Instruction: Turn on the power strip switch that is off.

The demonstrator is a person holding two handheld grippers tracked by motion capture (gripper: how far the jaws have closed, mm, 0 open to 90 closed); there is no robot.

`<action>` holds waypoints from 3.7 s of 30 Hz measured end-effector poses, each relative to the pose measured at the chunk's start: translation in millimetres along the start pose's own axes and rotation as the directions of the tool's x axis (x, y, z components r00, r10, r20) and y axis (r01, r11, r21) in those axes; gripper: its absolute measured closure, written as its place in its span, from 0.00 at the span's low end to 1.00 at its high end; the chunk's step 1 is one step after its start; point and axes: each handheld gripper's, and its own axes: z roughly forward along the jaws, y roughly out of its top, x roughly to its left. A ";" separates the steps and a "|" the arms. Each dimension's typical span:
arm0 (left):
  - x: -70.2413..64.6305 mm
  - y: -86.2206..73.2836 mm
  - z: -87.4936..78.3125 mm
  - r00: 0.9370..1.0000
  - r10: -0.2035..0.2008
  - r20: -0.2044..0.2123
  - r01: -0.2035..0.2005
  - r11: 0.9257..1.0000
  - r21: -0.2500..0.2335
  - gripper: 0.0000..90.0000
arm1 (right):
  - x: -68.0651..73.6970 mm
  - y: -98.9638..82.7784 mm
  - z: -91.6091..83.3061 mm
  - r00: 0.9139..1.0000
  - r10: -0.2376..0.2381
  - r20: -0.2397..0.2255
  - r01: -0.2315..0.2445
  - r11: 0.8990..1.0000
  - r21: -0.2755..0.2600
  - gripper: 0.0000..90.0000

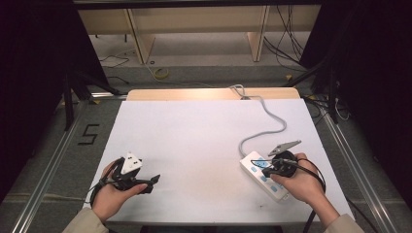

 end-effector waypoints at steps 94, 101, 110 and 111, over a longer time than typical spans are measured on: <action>-0.3 0.0 -0.4 1.000 0.000 -0.002 0.000 1.000 -0.003 0.17 | 12.5 16.2 13.7 0.998 -0.018 0.056 0.008 0.985 0.175 1.00; -0.4 0.1 -0.3 1.000 0.000 -0.002 0.000 1.000 -0.003 0.17 | 13.4 16.7 14.0 0.998 -0.018 0.064 0.006 0.983 0.182 1.00; -0.5 0.0 -0.4 1.000 0.000 -0.004 0.000 1.000 -0.002 0.17 | 12.5 16.6 14.4 0.998 -0.010 0.059 -0.001 0.983 0.181 1.00; -0.5 0.1 -0.4 1.000 0.000 -0.004 0.000 1.000 -0.002 0.17 | 12.8 16.5 14.5 0.998 -0.011 0.062 -0.001 0.984 0.180 1.00</action>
